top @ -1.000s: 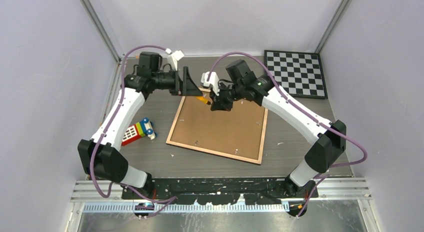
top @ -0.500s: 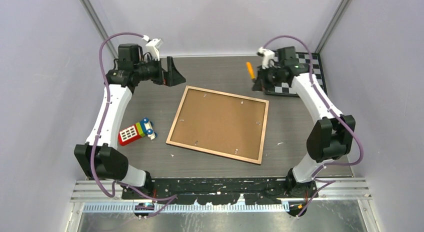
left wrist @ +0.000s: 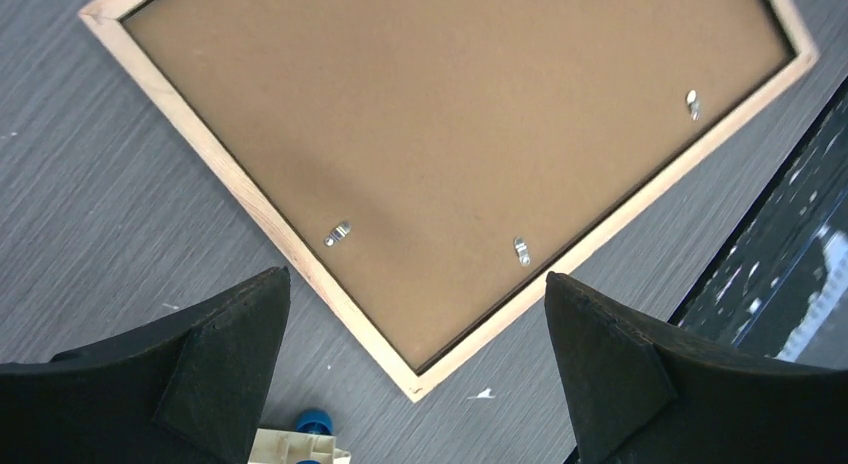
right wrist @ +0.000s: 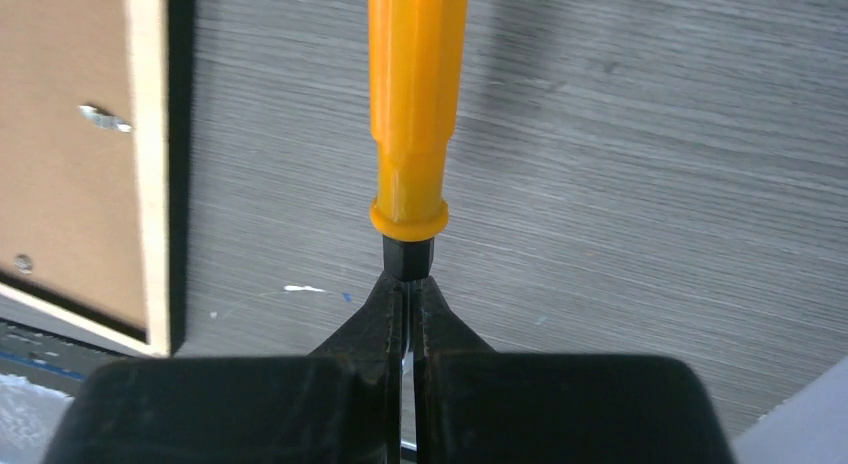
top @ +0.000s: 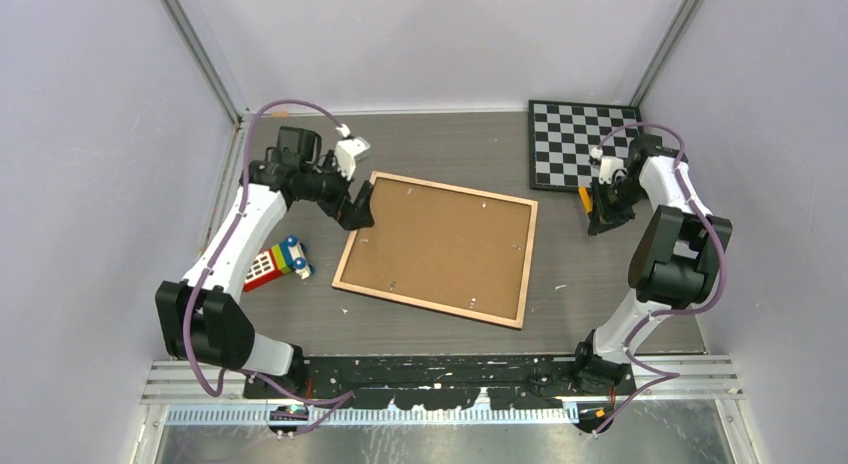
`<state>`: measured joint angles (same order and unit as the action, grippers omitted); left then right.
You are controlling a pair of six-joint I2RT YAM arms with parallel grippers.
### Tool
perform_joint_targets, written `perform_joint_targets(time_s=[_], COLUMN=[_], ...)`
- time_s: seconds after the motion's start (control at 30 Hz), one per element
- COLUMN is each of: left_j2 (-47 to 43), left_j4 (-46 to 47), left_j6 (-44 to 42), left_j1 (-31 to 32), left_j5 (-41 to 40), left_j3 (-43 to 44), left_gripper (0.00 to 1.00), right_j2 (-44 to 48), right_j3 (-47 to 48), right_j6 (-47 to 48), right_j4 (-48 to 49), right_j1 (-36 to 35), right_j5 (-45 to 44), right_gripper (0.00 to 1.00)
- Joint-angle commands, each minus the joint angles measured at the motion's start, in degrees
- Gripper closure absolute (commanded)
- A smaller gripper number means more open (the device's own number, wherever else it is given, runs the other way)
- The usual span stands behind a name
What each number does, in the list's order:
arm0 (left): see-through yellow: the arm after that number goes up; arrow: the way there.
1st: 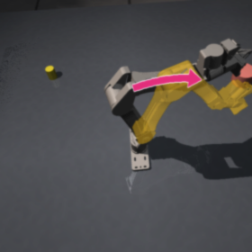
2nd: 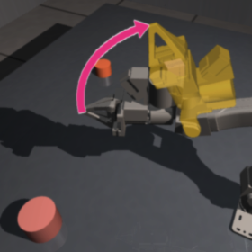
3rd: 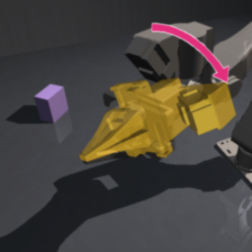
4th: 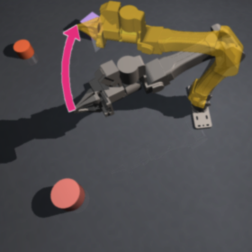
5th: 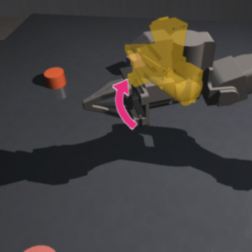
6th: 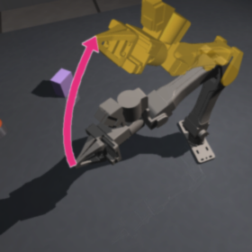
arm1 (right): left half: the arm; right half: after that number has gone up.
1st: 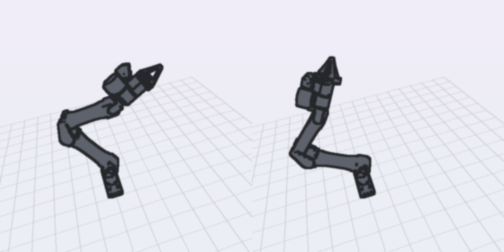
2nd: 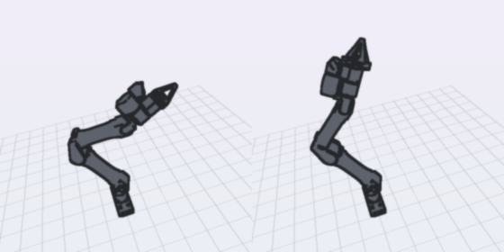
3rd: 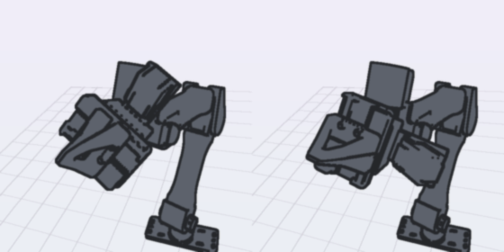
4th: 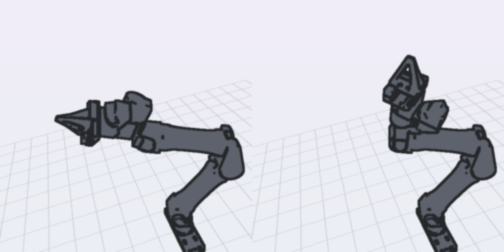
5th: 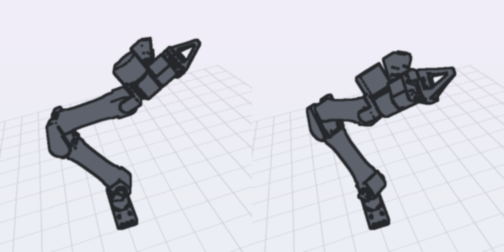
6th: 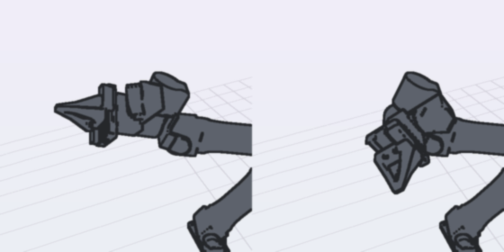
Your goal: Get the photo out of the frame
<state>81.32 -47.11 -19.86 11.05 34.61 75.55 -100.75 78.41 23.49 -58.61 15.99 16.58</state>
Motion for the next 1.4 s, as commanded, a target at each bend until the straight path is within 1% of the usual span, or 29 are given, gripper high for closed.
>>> perform_joint_targets(time_s=[0.0,0.13,0.27,0.37,0.5,0.57,0.63,0.73,0.8,0.9,1.0,1.1,1.23,1.27,1.33,1.37], left_j2=[-2.03,-3.47,-6.26,-8.15,-7.94,-7.25,-6.41,-5.04,-4.30,-3.77,-3.74,-3.13,-1.61,-1.23,-0.60,-0.06], left_j4=[-3.64,-4.80,-3.88,-2.72,-1.26,-0.26,1.13,2.77,3.05,4.09,5.34,6.25,7.38,7.78,8.83,9.53], left_j6=[-12.34,-20.47,-28.30,-31.59,-33.17,-33.11,-32.41,-31.00,-30.54,-30.34,-30.61,-30.72,-30.71,-30.83,-30.91,-30.87], left_j1=[3.34,6.54,10.36,12.57,15.56,16.81,17.89,19.23,20.23,21.74,23.58,25.43,28.22,29.16,31.08,32.07], left_j5=[-2.38,-3.66,-5.87,-6.36,-7.49,-7.76,-7.76,-7.36,-7.00,-6.93,-6.93,-7.12,-7.24,-7.38,-7.70,-7.83], left_j3=[-1.88,-6.18,-11.52,-14.56,-16.53,-16.96,-17.16,-16.97,-16.84,-17.65,-18.50,-18.90,-19.25,-19.49,-20.03,-20.27], left_gripper=[0.00,0.00,0.00,0.00,0.01,0.02,0.03,0.05,0.07,0.09,0.11,0.13,0.18,0.20,0.22,0.23], right_j2=[-3.02,-7.81,-11.37,-13.52,-16.55,-17.94,-18.98,-19.48,-19.57,-19.49,-19.32,-18.54,-16.53,-15.71,-14.02,-13.08], right_j3=[0.92,1.88,3.06,5.16,8.81,10.77,12.39,13.61,14.07,14.48,14.58,14.57,15.15,15.38,15.81,15.99], right_j6=[5.52,5.35,3.93,2.89,2.58,2.38,2.24,2.09,2.19,2.54,2.80,2.93,2.69,2.53,1.73,0.96], right_j4=[-0.63,0.97,2.85,3.21,2.69,2.06,1.55,1.46,1.61,1.89,1.83,1.51,0.05,-0.49,-1.40,-1.85], right_j1=[1.59,2.33,2.31,2.29,2.33,2.32,2.29,2.29,2.27,2.34,2.28,2.28,2.27,2.25,2.27,2.27], right_j5=[-5.09,-8.41,-9.11,-9.23,-9.23,-9.15,-8.89,-8.89,-9.21,-9.80,-10.07,-9.86,-8.64,-8.13,-6.87,-6.12], right_gripper=[0.99,0.99,0.99,0.98,0.96,0.91,0.85,0.72,0.68,0.66,0.62,0.53,0.44,0.40,0.38,0.35])
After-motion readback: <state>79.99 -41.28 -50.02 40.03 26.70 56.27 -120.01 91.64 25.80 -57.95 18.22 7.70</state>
